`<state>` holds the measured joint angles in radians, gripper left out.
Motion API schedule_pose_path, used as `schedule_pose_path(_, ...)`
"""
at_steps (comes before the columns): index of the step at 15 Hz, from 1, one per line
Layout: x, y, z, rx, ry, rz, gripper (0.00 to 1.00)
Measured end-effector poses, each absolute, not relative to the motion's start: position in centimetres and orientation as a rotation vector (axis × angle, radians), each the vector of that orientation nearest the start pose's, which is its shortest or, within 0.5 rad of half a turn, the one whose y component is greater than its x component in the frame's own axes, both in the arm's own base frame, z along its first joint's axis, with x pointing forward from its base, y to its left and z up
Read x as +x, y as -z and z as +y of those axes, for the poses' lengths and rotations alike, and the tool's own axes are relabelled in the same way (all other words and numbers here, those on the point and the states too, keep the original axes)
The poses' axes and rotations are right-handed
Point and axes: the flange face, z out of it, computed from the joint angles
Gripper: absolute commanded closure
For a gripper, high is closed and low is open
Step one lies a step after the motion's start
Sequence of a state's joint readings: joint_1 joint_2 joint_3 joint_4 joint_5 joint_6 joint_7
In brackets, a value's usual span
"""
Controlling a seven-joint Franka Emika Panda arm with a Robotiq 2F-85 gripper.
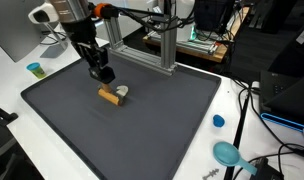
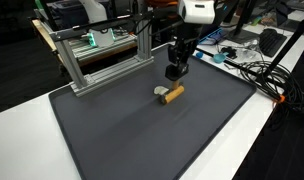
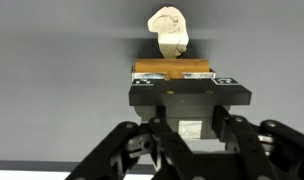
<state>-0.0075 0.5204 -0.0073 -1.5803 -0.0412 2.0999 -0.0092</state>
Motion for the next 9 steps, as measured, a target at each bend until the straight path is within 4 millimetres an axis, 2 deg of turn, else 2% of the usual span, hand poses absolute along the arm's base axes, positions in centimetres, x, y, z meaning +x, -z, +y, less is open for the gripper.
schedule_pose_path(4, 67.8, -37.3, -0.7, -3.18, 0.053, 0.012, 0.79)
schedule_pose_path(6, 67.2, -37.4, -0.8, -3.181, 0.028, 0.037, 0.79)
schedule_pose_path(9, 66.8, -35.8, -1.5, -3.184, -0.019, 0.08, 0.79)
